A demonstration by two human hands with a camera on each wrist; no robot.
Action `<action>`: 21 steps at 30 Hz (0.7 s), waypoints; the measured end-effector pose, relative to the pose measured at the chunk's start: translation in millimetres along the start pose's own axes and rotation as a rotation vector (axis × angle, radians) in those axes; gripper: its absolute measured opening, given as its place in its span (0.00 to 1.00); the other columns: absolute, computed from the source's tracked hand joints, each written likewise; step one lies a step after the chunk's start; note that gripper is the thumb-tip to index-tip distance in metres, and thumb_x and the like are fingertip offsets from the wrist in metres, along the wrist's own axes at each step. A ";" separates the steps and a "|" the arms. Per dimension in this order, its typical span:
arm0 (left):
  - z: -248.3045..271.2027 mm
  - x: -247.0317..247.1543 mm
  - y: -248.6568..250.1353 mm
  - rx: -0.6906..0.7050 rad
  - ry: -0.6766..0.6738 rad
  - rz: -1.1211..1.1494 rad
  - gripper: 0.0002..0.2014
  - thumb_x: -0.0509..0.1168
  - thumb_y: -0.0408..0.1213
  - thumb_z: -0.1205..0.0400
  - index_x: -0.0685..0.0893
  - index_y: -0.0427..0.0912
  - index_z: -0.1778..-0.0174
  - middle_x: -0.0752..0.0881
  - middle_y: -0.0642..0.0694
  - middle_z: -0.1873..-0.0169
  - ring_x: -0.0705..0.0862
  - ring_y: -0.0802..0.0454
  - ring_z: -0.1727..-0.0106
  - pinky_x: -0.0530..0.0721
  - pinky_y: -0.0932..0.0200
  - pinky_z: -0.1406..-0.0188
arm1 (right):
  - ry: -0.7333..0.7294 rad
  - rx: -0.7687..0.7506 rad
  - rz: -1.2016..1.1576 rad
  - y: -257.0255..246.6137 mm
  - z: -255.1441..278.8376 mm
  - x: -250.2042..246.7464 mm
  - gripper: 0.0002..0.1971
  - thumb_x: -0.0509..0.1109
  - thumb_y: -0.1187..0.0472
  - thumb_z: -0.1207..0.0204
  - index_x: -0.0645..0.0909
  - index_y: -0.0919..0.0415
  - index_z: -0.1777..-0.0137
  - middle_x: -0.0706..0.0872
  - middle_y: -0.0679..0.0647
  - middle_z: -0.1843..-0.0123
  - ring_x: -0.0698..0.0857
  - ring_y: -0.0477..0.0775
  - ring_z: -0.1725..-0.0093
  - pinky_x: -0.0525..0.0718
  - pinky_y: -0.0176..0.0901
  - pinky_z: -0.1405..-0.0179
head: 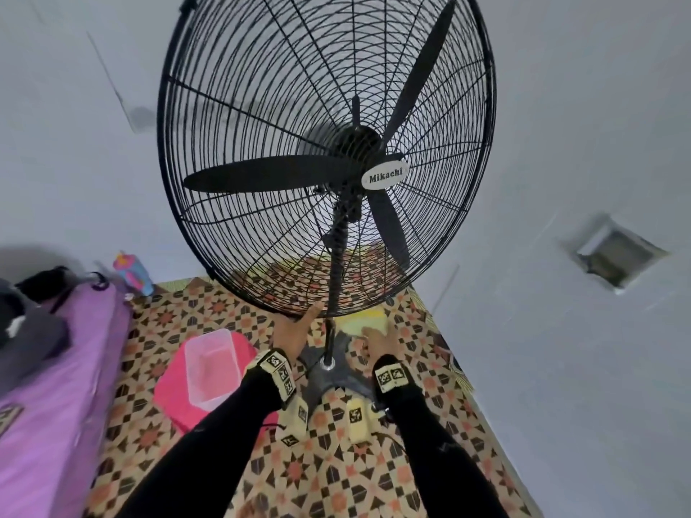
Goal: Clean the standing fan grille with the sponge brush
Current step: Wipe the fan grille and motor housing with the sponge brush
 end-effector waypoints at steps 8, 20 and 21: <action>-1.3 -0.6 -3.4 0.002 0.001 -0.002 0.58 0.79 0.59 0.24 0.50 0.41 0.10 0.69 0.43 0.15 0.68 0.42 0.14 0.65 0.48 0.16 | 0.092 -0.031 -0.082 -5.3 0.0 -11.7 0.39 0.66 0.76 0.21 0.57 0.56 0.12 0.81 0.58 0.70 0.76 0.50 0.78 0.73 0.36 0.84; -3.9 0.3 -6.5 0.006 0.013 -0.047 0.54 0.77 0.58 0.22 0.53 0.38 0.10 0.68 0.41 0.13 0.68 0.41 0.14 0.65 0.52 0.18 | 0.253 -0.128 0.135 -39.1 31.0 -42.3 0.24 0.62 0.65 0.14 0.66 0.73 0.20 0.88 0.66 0.45 0.87 0.60 0.54 0.81 0.42 0.59; -2.9 1.6 -4.9 0.007 0.013 -0.046 0.52 0.77 0.56 0.21 0.54 0.37 0.10 0.68 0.41 0.14 0.68 0.41 0.14 0.65 0.52 0.18 | 0.287 -0.175 0.179 -45.0 35.4 -42.1 0.27 0.62 0.66 0.14 0.62 0.69 0.17 0.86 0.66 0.41 0.89 0.62 0.49 0.81 0.41 0.58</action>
Point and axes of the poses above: each hand's wrist, its own z-axis away from the middle knuckle, its own x-axis out of the palm, y = z × x, the point moved 9 cm from there along -z, towards the middle knuckle
